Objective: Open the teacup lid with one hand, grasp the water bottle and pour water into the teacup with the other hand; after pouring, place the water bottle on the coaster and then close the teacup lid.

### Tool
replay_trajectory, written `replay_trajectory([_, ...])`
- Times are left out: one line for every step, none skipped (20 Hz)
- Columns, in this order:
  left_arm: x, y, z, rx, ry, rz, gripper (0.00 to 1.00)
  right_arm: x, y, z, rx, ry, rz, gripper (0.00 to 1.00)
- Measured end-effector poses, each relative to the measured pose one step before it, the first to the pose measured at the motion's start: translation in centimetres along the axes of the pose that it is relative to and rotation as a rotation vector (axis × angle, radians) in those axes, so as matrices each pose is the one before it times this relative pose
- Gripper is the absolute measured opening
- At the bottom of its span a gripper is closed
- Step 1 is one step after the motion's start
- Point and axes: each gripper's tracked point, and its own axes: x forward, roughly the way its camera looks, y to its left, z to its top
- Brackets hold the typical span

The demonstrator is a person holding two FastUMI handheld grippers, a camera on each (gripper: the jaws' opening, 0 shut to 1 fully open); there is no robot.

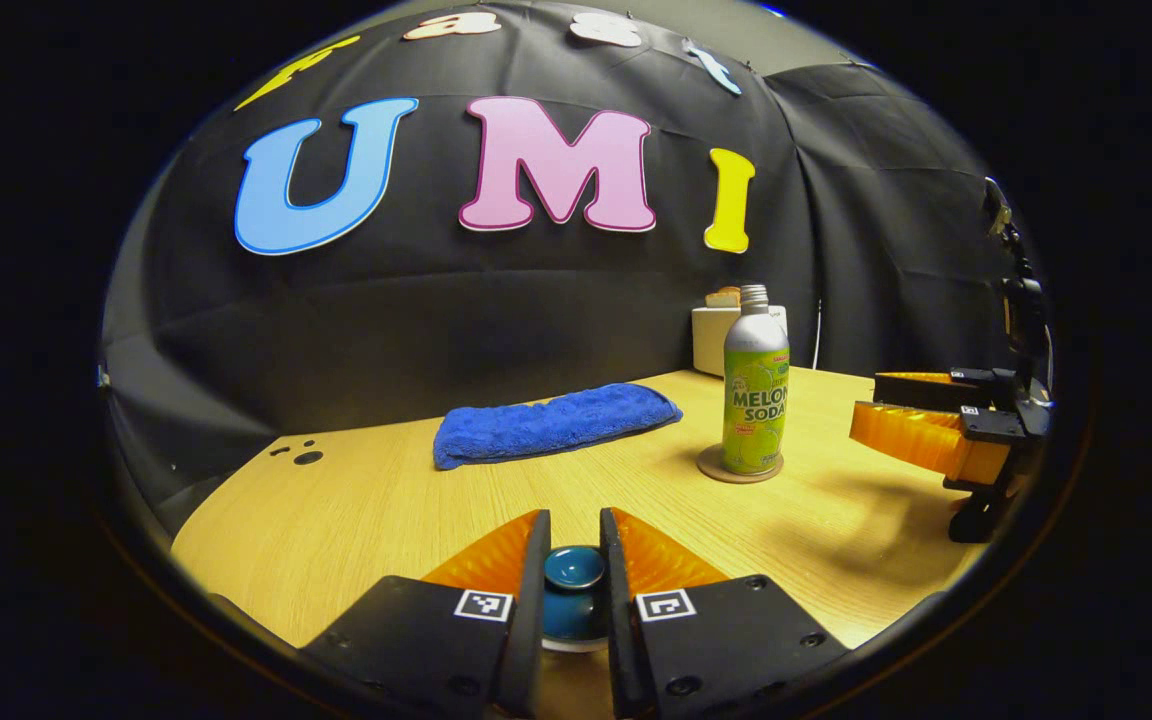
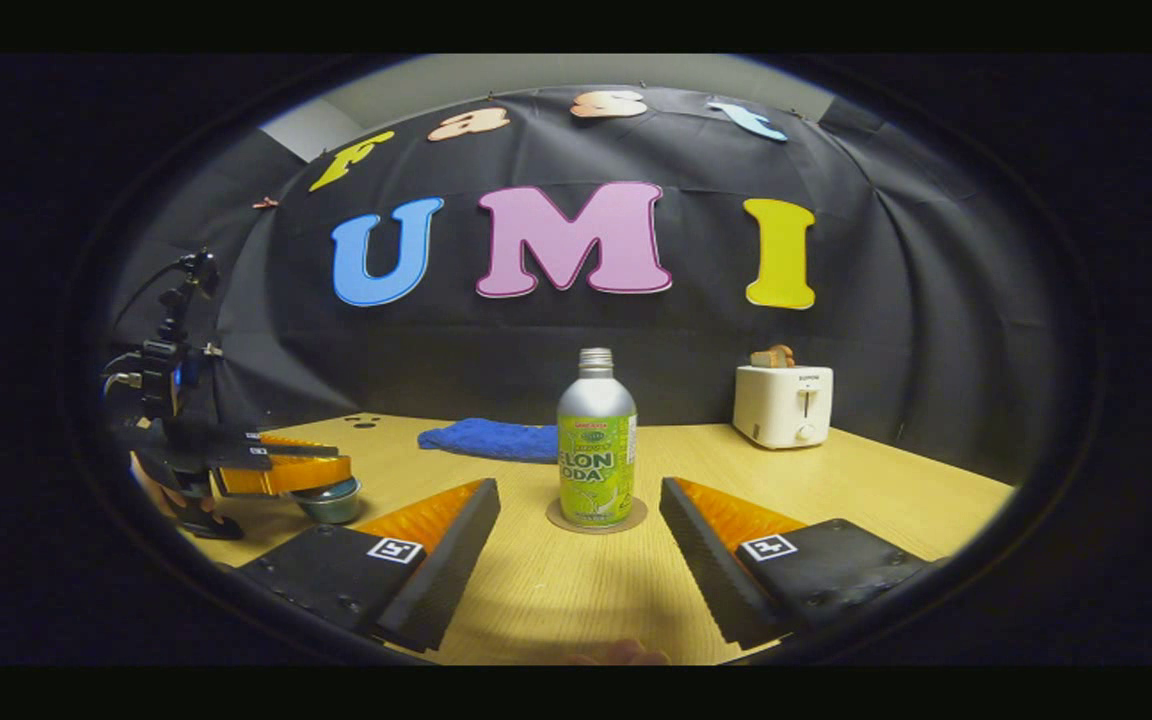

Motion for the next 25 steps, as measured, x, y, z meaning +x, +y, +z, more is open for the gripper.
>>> replay_trajectory([0.141, -0.009, -0.014, 0.00145, 0.00506, 0.00276, 0.31, 0.021, 0.003, 0.052, 0.00016, -0.00046, 0.00000, 0.99])
replay_trajectory([0.039, -0.112, -0.045, 0.00239, 0.00541, -0.00108, 0.31, 0.053, 0.015, -0.003, -0.00007, 0.00062, 0.00013, 0.99])
replay_trajectory([0.145, -0.095, -0.115, 0.00320, 0.00973, -0.00233, 0.34, -0.018, 0.008, -0.019, 0.00017, -0.00048, -0.00011, 0.99])
replay_trajectory([0.048, -0.008, -0.183, 0.00385, 0.00877, -0.00037, 0.33, -0.072, -0.008, -0.032, 0.00008, 0.00047, 0.00011, 0.99])
replay_trajectory([0.069, -0.055, -0.134, 0.00418, 0.00653, -0.00051, 0.34, 0.010, -0.022, 0.055, 0.00006, -0.00047, -0.00018, 0.99])
replay_trajectory([0.023, -0.024, 0.035, 0.00211, 0.00193, 0.00023, 0.35, 0.016, 0.001, -0.029, -0.00004, 0.00062, -0.00079, 0.99])
replay_trajectory([0.032, 0.090, 0.038, -0.00036, -0.00122, 0.00722, 0.36, 0.065, -0.135, 0.041, -0.00008, -0.00074, -0.00485, 0.99])
replay_trajectory([-0.179, 0.211, 0.040, -0.00262, -0.00285, 0.00709, 0.36, 0.043, -0.106, -0.008, -0.00017, 0.00052, -0.00471, 0.99])
replay_trajectory([-0.066, 0.036, 0.033, -0.00165, -0.00650, 0.00417, 0.38, -0.021, 0.011, 0.005, 0.00008, -0.00060, -0.00035, 0.99])
replay_trajectory([-0.244, 0.122, 0.237, -0.00256, -0.01439, 0.01121, 0.49, -0.051, 0.014, -0.005, 0.00022, 0.00071, -0.00008, 0.99])
replay_trajectory([-0.361, 0.108, 0.283, -0.00111, -0.01616, 0.01193, 0.51, -0.010, -0.012, 0.012, -0.00005, -0.00032, 0.00003, 0.99])
replay_trajectory([-0.490, 0.114, 0.363, 0.00294, -0.02798, 0.01358, 0.65, 0.006, -0.004, -0.052, 0.00002, 0.00030, 0.00013, 0.99])
replay_trajectory([-0.661, 0.014, 0.577, 0.00652, -0.03648, 0.01451, 0.70, 0.025, -0.021, 0.057, -0.00006, -0.00022, 0.00000, 0.99])
replay_trajectory([-0.509, 0.041, 0.331, 0.00626, -0.03010, 0.01133, 0.82, -0.085, 0.071, -0.022, 0.00000, -0.00005, 0.00013, 0.99])
replay_trajectory([-0.680, 0.043, 0.363, 0.00473, -0.02972, 0.01886, 0.87, -0.036, 0.017, -0.006, 0.00000, 0.00017, 0.00002, 0.99])
replay_trajectory([-0.949, 0.258, 0.231, 0.00005, -0.02012, 0.02019, 0.96, 0.012, -0.034, 0.008, 0.00011, -0.00021, -0.00001, 0.99])
replay_trajectory([-0.581, 0.089, 0.147, -0.00158, -0.01712, 0.01810, 0.98, 0.047, -0.025, 0.017, -0.00010, 0.00004, 0.00012, 0.99])
replay_trajectory([-0.318, -0.165, -0.157, -0.01271, 0.00628, 0.00266, 0.97, 0.067, 0.007, -0.014, 0.00008, -0.00014, 0.00005, 0.99])
replay_trajectory([-0.971, -0.158, 0.207, -0.01532, -0.00653, 0.00761, 0.96, -0.027, 0.026, -0.038, -0.00006, 0.00010, 0.00018, 0.99])
replay_trajectory([-0.627, -0.160, -0.114, -0.02388, 0.00393, -0.00124, 0.97, -0.040, -0.021, 0.024, -0.00013, 0.00007, 0.00019, 0.99])
replay_trajectory([-0.415, -0.144, 0.088, -0.02821, -0.00252, 0.00191, 0.97, 0.050, -0.057, 0.023, 0.00003, -0.00013, 0.00016, 0.99])
replay_trajectory([-0.291, -0.094, -0.027, -0.02653, -0.00006, 0.00566, 0.97, 0.042, 0.035, -0.023, -0.00003, -0.00016, 0.00003, 0.99])
replay_trajectory([-0.218, 0.136, 0.060, -0.02765, 0.00002, 0.01080, 0.97, -0.055, -0.036, 0.022, 0.00005, 0.00006, 0.00005, 0.99])
replay_trajectory([-0.065, 0.135, 0.011, 0.00976, 0.00092, 0.01832, 0.97, 0.019, 0.024, -0.024, -0.00008, -0.00017, 0.00020, 0.99])
replay_trajectory([-0.154, 0.142, -0.010, -0.00706, 0.00235, 0.00903, 0.97, 0.053, -0.002, 0.001, 0.00017, -0.00005, -0.00013, 0.99])
